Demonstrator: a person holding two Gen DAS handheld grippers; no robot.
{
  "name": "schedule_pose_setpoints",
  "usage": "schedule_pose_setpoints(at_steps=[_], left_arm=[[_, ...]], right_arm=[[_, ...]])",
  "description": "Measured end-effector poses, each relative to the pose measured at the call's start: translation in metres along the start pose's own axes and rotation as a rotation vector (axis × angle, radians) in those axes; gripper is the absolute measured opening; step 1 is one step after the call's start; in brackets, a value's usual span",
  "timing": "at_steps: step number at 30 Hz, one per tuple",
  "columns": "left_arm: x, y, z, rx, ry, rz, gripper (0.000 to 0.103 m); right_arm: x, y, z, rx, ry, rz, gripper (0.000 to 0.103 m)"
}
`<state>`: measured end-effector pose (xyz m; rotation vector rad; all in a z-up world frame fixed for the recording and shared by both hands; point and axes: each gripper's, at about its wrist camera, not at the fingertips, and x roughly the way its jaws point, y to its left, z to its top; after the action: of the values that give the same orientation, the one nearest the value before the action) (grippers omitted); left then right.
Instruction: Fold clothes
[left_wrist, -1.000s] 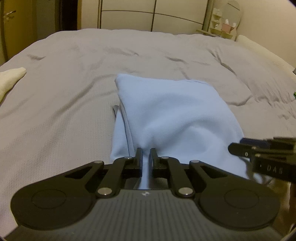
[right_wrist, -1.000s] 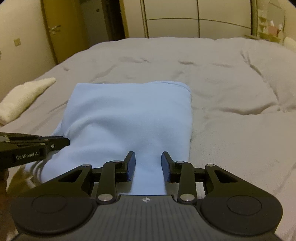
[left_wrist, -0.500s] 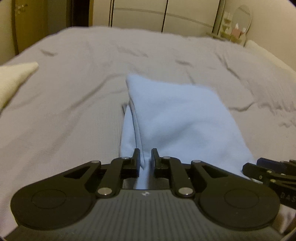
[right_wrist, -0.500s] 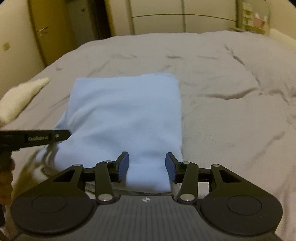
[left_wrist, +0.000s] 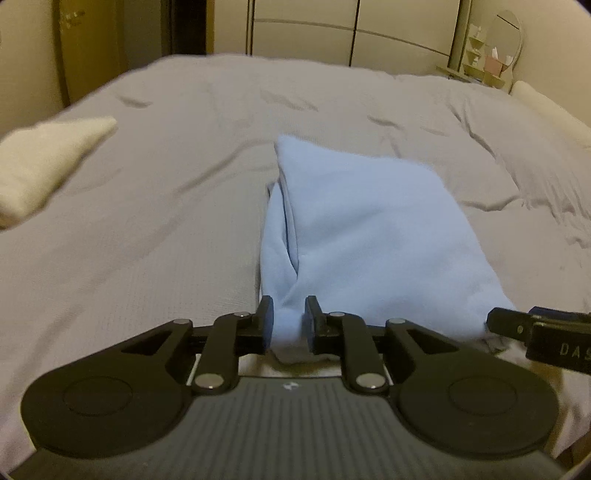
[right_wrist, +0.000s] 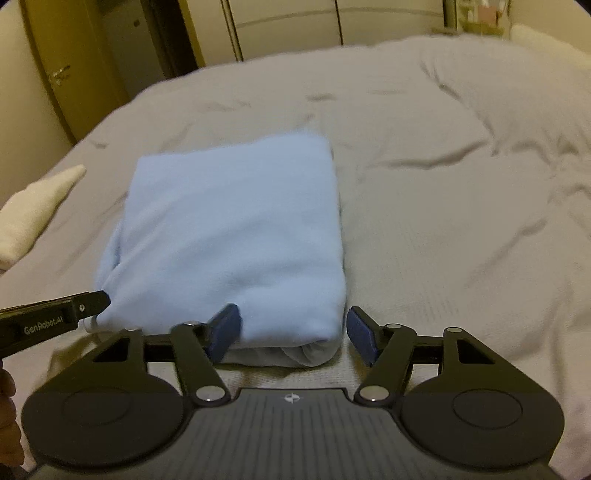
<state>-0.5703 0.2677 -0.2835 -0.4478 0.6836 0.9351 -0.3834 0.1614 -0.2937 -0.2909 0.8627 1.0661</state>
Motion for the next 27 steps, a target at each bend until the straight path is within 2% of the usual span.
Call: schedule_pose_setpoints(at_steps=[4,6,12,21,27], left_arm=[[-0.034,-0.011,-0.013,-0.012,0.021,0.032,0.017],[-0.048,-0.015,-0.021,-0.014,0.041,0.056,0.019],[-0.083,-0.031,-0.041,0.005,0.052,0.082,0.027],[-0.132,-0.063,-0.050,0.073,-0.015,0.123,0.033],[-0.156,-0.071,-0.061,0.084,-0.031,0.159,0.038]], right_arm=[[-0.025,-0.003,-0.003,0.016,-0.023,0.008,0.072],[-0.035,-0.004,-0.007,0.015,-0.031,0.001,0.081],[-0.060,-0.019,-0.025,0.035,-0.032,-0.015,0.089],[-0.107,-0.040,-0.034,0.071,-0.104,0.024,0.089],[-0.119,-0.047,-0.042,0.072,-0.100,0.062,0.089]])
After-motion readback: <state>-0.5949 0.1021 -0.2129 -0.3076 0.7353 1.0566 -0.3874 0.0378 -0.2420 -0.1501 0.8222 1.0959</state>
